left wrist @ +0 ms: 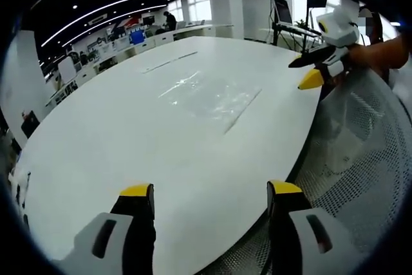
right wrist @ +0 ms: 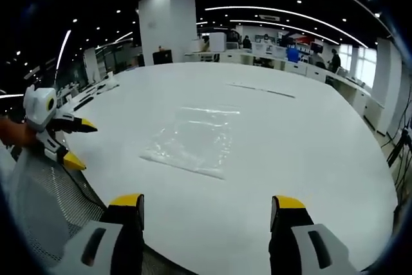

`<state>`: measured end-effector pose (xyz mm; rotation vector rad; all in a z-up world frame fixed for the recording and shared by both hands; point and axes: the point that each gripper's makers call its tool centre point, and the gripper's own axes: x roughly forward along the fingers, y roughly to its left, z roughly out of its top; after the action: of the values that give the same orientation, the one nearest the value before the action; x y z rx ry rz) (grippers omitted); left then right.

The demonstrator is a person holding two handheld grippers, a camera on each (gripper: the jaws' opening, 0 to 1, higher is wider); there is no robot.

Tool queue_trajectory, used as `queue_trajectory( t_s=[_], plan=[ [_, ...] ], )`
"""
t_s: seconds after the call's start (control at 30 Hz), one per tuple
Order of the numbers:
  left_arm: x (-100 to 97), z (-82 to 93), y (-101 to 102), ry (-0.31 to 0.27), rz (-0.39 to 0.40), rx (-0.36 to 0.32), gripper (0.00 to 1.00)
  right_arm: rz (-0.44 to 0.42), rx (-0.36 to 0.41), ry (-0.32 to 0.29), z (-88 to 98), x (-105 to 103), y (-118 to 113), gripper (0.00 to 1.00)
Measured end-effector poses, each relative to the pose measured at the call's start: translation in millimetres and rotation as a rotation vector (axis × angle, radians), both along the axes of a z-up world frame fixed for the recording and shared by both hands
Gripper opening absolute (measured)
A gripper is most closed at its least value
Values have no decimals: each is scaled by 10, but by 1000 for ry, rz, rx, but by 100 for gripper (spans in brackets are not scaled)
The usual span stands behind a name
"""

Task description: Open the resealable bag by pulling the two sides of the seal apart until the entire bag opening is separated and visibly accessible.

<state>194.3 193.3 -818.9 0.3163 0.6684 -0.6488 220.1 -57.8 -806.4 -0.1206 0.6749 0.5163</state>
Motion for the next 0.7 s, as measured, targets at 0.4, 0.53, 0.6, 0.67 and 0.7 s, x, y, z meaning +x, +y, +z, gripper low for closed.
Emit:
queue_trajectory(
  t_s=[0.4, 0.53, 0.6, 0.67, 0.7],
  plan=[
    [26, 60, 14, -27, -8, 36, 70, 66, 17, 4, 49, -39, 111, 82],
    [84, 131, 21, -39, -5, 45, 70, 95, 22, -5, 132, 13, 163, 83],
    [143, 207, 7, -58, -12, 62, 69, 124, 27, -17, 215, 93, 240, 83],
    [184, 259, -23, -72, -20, 59, 68, 158, 19, -30, 278, 157, 320, 82],
    [207, 286, -50, -78, -28, 63, 68, 170, 16, -35, 299, 183, 348, 82]
  ],
)
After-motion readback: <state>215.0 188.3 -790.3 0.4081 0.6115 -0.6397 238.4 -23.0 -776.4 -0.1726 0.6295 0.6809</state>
